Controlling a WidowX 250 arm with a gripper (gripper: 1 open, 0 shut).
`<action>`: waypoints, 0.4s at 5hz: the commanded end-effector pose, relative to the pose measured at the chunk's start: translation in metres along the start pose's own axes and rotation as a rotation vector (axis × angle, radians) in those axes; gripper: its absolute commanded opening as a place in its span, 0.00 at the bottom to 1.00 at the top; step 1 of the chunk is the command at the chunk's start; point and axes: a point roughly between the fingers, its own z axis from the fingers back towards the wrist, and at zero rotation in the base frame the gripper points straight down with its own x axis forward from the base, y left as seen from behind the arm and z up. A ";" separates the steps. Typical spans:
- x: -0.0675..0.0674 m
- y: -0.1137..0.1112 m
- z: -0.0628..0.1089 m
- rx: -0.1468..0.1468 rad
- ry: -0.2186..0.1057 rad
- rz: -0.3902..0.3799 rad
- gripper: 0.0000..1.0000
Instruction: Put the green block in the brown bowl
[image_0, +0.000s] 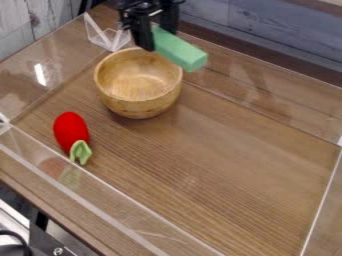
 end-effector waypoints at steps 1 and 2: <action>0.015 0.006 0.009 -0.035 -0.033 -0.015 0.00; 0.020 0.011 0.004 -0.035 -0.038 -0.033 0.00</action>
